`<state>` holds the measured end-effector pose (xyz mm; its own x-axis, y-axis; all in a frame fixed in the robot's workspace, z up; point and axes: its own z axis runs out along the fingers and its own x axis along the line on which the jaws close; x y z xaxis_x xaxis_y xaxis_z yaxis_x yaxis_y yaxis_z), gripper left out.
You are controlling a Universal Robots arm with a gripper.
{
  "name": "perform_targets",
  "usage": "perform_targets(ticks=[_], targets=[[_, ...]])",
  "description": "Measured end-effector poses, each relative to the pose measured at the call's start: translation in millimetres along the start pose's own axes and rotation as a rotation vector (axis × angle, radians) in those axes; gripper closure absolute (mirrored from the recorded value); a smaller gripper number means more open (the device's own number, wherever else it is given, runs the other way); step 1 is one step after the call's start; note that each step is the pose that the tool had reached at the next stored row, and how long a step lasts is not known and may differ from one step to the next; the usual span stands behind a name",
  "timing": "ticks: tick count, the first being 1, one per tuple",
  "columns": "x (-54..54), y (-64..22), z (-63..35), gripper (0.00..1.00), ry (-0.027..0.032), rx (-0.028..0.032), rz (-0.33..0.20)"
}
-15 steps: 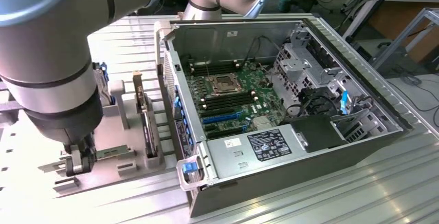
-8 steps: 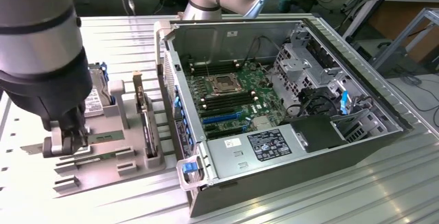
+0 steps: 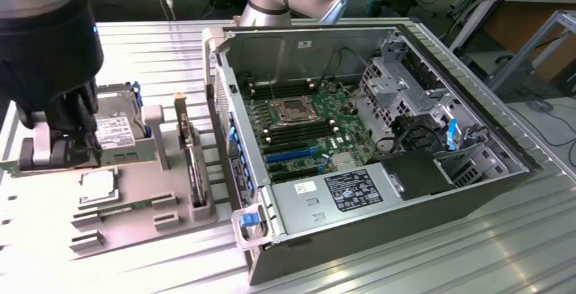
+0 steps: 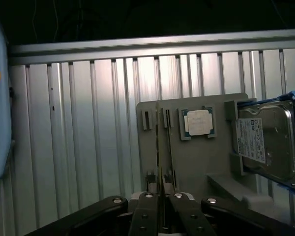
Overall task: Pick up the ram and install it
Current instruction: 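Pick up the ram and move it above insertion slot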
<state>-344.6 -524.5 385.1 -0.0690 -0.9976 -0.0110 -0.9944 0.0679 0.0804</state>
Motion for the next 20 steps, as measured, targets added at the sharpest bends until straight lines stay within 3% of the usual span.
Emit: perform_targets(ticks=[2, 3, 6, 8, 20], targets=[[-0.3, -0.7, -1.3, 0.85, 0.0009, 0.0001, 0.001], [-1.1, -11.9, -2.4, 0.85, 0.0012, 0.0, 0.001], [-2.2, -27.3, -3.5, 0.85, 0.001, 0.0001, 0.001], [-3.3, -43.6, -4.9, 0.85, 0.001, 0.0, 0.0], [-7.9, -110.3, -10.2, 0.85, 0.001, 0.0, -0.002]])
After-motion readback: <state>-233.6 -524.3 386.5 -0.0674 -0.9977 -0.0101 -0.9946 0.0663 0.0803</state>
